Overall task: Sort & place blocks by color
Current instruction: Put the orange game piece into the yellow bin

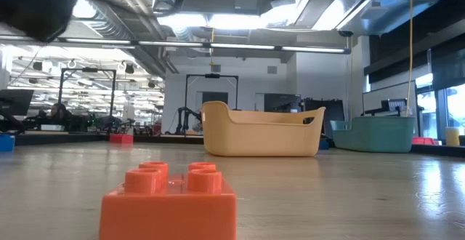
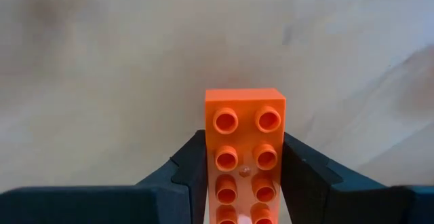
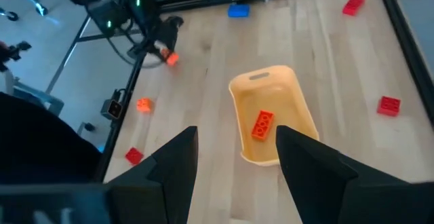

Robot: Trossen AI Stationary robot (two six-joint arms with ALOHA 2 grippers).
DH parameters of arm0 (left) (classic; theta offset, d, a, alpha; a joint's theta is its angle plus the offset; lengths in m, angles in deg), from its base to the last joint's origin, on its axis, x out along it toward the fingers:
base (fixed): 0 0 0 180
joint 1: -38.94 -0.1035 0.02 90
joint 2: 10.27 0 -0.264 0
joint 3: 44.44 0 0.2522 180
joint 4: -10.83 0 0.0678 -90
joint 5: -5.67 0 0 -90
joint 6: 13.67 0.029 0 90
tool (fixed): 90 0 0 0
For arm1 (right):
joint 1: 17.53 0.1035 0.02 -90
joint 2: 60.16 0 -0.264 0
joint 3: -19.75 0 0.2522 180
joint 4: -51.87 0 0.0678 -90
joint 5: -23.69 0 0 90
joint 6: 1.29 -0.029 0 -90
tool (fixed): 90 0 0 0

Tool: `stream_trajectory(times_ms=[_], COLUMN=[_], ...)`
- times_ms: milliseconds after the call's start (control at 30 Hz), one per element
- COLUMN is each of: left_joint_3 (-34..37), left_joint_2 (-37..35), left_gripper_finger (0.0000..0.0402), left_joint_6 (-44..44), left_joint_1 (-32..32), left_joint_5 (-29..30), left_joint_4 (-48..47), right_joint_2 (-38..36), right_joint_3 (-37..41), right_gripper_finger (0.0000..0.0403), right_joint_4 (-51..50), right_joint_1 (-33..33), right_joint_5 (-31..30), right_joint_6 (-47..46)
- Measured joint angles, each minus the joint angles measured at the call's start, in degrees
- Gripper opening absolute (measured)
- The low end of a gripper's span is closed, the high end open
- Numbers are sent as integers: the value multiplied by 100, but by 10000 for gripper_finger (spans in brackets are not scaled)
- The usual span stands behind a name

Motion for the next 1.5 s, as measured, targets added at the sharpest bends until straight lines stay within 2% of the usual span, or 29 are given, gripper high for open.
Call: stream_trajectory(times_ms=[167, 233, 433, 600, 700, 867, 933, 1067, 1200, 1500], left_joint_3=[-5, -6, -16, -76, -368, -922, -1023, -1177, -1194, -1194], left_joint_2=[-587, -854, -1462, -1827, -1883, -1726, -1659, -1361, -862, 131], left_gripper_finger=[131, 131, 131, 131, 131, 131, 131, 131, 131, 131], left_joint_6=[46, 333, 2097, 3726, 4905, 6771, 7227, 7876, 8183, 8263], left_joint_1=[-153, -316, -1213, -2286, -2958, -4094, -4511, -5156, -5428, -5602], left_joint_5=[115, 122, 29, 23, 99, -76, -209, -521, -941, -1218], left_joint_4=[-589, -738, -906, -994, -997, -695, -715, -160, 377, 1039], right_joint_2=[0, 0, 2, 30, 31, 35, 37, 35, 35, 39], right_joint_3=[0, 0, 2, 2, 2, 2, 5, 143, 397, 879], right_gripper_finger=[200, 200, 200, 200, 200, 200, 200, 200, 200, 200], right_joint_4=[-211, -219, -280, -279, -278, -260, -255, -213, -90, 287], right_joint_1=[2, 2, 2, 2, 2, 2, 3, 4, 18, 26], right_joint_5=[-2, -2, 143, 103, 103, 105, 101, 102, 109, 23], right_joint_6=[357, 397, 728, 759, 943, 1001, 1001, 1001, 1003, 1003])
